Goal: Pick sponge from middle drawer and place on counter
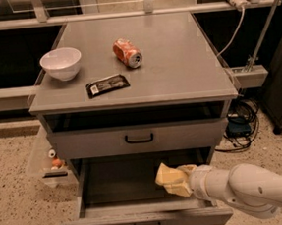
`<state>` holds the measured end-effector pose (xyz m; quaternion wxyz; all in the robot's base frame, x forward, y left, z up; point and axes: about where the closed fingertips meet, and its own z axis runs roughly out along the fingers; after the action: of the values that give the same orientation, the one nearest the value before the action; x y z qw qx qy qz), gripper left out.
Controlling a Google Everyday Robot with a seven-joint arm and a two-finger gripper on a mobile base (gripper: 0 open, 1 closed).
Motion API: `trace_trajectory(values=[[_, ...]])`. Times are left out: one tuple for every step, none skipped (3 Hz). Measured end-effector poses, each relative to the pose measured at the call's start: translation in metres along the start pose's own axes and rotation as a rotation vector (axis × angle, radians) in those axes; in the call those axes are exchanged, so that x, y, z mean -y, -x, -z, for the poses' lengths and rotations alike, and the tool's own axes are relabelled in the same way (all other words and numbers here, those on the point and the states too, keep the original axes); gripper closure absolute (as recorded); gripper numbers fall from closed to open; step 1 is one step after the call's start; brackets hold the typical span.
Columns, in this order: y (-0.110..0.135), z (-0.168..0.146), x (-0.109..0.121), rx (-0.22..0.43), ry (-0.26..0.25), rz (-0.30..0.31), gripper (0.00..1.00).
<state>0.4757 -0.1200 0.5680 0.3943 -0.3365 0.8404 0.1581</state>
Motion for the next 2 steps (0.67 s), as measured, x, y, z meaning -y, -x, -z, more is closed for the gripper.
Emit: trace_trajectory(values=[[0.004,-0.005,0.006,-0.003,0.039,-0.009,1.0],[0.016,-0.004,0.011,-0.016,0.081,-0.025,1.0]])
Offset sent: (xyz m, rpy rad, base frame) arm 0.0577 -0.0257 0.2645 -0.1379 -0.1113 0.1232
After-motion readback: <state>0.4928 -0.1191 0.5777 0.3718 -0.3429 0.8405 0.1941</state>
